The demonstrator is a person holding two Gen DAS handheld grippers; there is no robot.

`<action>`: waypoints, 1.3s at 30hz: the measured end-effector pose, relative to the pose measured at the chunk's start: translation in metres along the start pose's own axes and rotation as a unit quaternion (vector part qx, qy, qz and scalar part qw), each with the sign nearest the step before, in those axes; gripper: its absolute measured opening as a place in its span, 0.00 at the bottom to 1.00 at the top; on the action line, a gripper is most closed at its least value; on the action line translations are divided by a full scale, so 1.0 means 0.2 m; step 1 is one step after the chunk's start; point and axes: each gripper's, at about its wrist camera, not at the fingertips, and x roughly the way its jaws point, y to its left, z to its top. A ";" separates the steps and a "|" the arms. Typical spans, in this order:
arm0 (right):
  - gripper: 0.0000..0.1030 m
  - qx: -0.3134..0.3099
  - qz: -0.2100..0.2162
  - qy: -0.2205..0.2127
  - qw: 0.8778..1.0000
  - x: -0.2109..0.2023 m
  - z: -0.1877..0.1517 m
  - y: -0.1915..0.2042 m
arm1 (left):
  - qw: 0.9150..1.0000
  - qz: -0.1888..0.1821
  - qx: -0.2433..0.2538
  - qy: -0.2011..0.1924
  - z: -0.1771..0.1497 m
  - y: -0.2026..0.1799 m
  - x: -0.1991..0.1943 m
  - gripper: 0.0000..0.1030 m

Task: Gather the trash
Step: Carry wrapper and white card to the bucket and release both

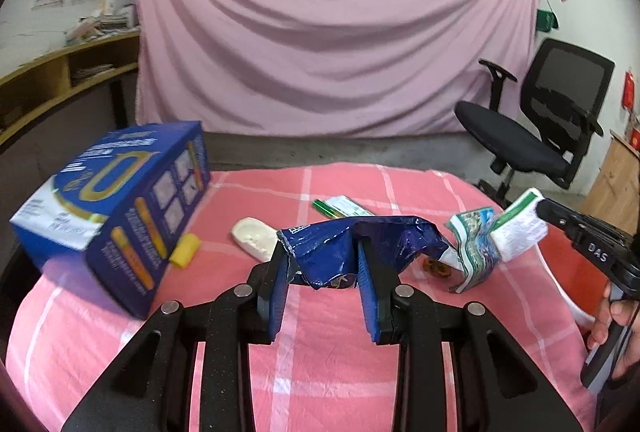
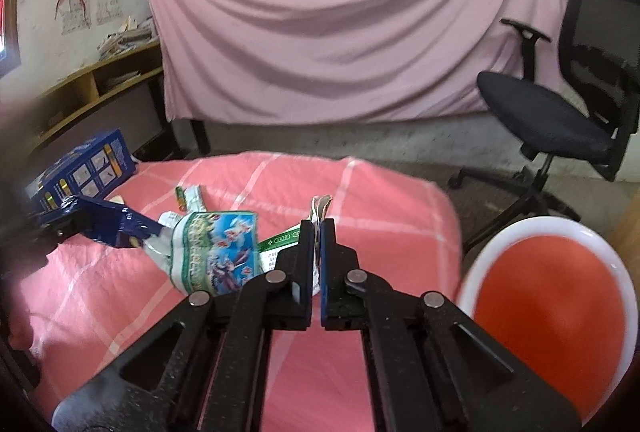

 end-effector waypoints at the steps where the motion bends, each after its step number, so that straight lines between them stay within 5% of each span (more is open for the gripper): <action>1: 0.20 0.002 -0.002 -0.010 1.000 -0.02 0.00 -0.01 | 1.000 0.007 -0.004 -0.007 -0.01 0.00 -0.02 0.26; 10: 0.20 0.008 -0.016 -0.116 0.993 -0.25 0.02 -0.05 | 0.996 0.051 -0.055 -0.056 -0.04 0.00 -0.18 0.26; 22: 0.20 0.023 -0.034 -0.284 0.958 -0.62 0.03 -0.11 | 0.986 0.003 -0.059 -0.154 0.14 -0.32 -0.34 0.27; 32: 0.20 0.041 -0.122 -0.329 0.935 -0.84 -0.02 -0.30 | 0.980 -0.086 -0.016 -0.178 0.21 -0.80 -0.30 0.27; 39: 0.21 0.068 -0.177 -0.299 0.935 -0.88 -0.07 -0.48 | 0.980 -0.137 0.017 -0.144 0.20 -1.13 -0.16 0.27</action>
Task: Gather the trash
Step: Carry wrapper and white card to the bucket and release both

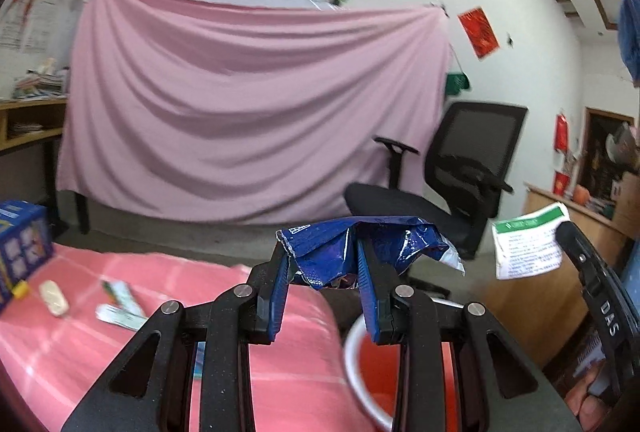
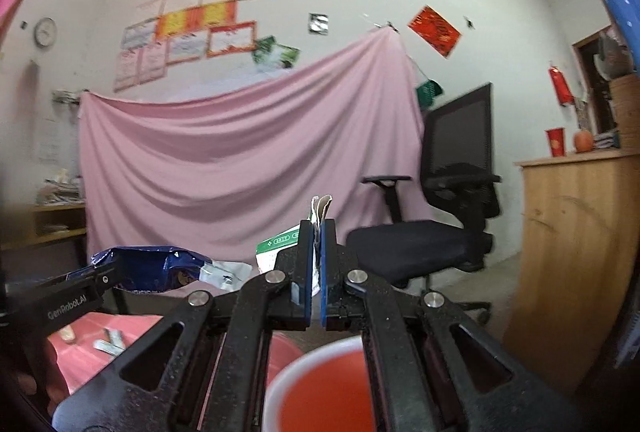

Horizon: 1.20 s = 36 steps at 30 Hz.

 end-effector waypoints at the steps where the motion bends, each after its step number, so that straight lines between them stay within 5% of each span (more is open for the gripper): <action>1: 0.21 0.002 -0.005 0.005 1.000 0.01 0.00 -0.02 | 1.000 -0.004 0.004 0.007 -0.01 -0.03 0.02 0.27; 8: 0.21 0.024 -0.052 0.078 0.995 0.08 -0.07 -0.15 | 0.996 -0.024 0.016 0.089 -0.11 -0.16 0.21 0.27; 17: 0.22 0.035 -0.059 0.135 0.988 0.14 -0.15 -0.22 | 0.987 -0.044 0.016 0.155 -0.16 -0.20 0.35 0.27; 36: 0.28 0.040 -0.055 0.171 0.983 0.21 -0.17 -0.22 | 0.979 -0.052 0.003 0.198 -0.22 -0.12 0.40 0.38</action>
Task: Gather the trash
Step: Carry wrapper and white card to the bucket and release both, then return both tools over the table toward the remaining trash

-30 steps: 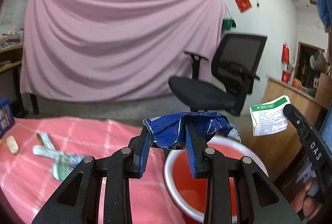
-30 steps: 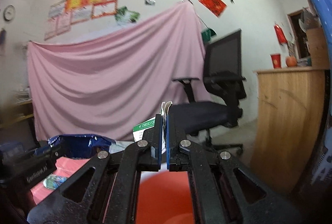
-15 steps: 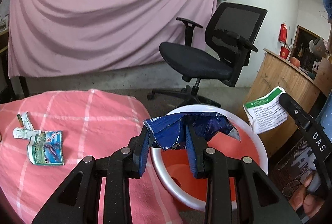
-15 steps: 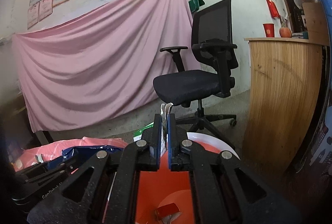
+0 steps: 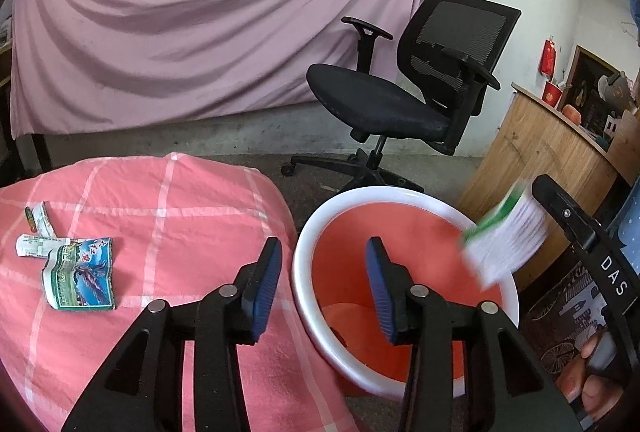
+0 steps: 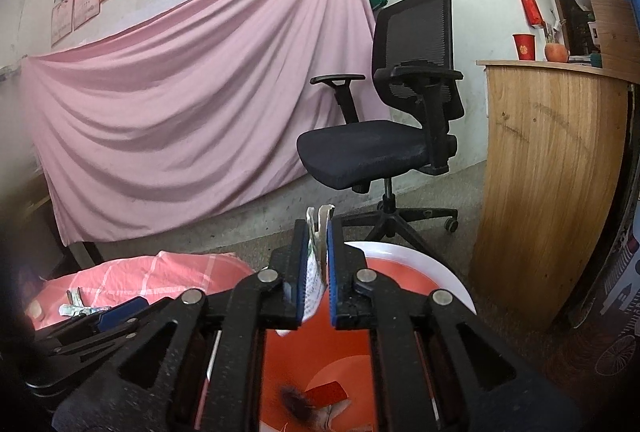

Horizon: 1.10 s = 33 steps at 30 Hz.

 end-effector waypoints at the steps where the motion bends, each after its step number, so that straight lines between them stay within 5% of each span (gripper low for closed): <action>1: 0.29 0.000 0.000 0.000 1.000 0.00 0.00 0.00 | 1.000 0.001 -0.001 -0.002 0.00 0.02 -0.01 0.39; 12: 0.61 0.004 0.013 -0.017 1.000 -0.02 0.03 0.04 | 0.998 0.038 -0.019 -0.055 0.02 0.18 -0.20 0.59; 17: 0.84 0.000 0.027 -0.043 0.999 -0.06 0.04 0.12 | 0.990 0.065 -0.040 -0.120 0.01 0.29 -0.37 0.95; 19: 0.96 -0.004 0.031 -0.052 0.998 -0.07 0.04 0.15 | 0.985 0.076 -0.051 -0.145 0.01 0.35 -0.44 0.98; 33: 1.00 -0.044 0.140 -0.154 0.977 -0.24 0.01 0.52 | 0.951 0.176 -0.040 -0.253 -0.12 0.67 -0.90 0.98</action>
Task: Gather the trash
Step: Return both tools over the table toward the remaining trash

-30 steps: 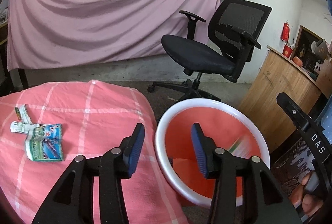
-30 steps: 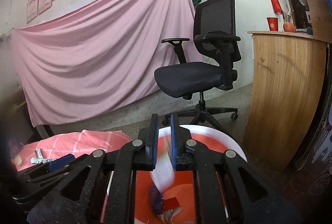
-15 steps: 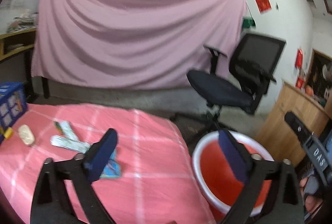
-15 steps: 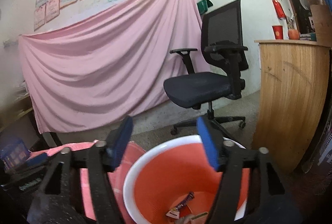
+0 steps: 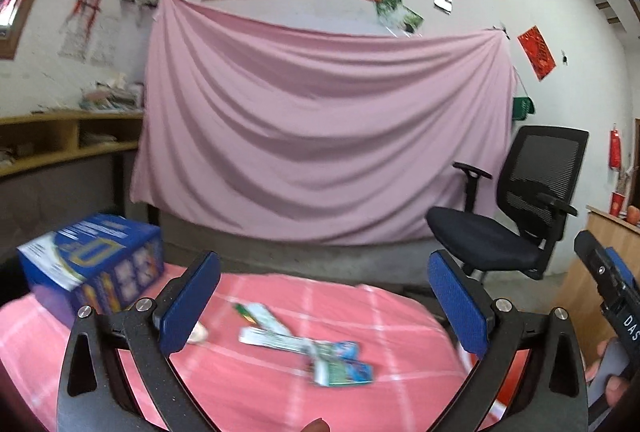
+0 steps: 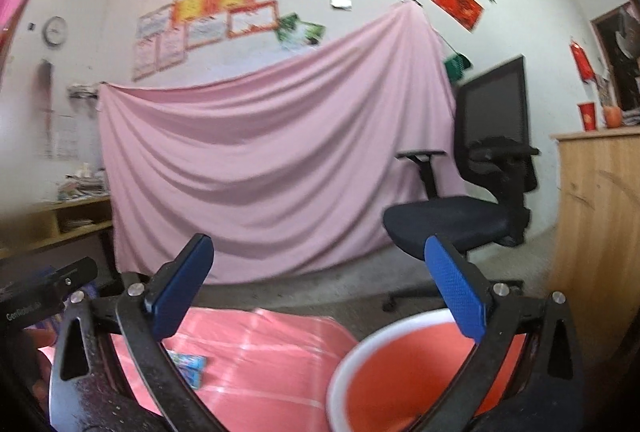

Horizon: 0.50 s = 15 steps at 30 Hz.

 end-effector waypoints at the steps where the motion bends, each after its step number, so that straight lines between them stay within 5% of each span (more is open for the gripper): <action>1: 1.00 -0.003 0.007 -0.005 1.000 0.00 0.00 0.03 | 1.000 0.006 0.002 -0.005 0.00 0.03 -0.02 0.98; 15: 1.00 -0.054 0.078 0.052 0.994 0.13 -0.15 0.41 | 0.996 0.071 0.045 -0.015 -0.14 0.39 -0.11 0.98</action>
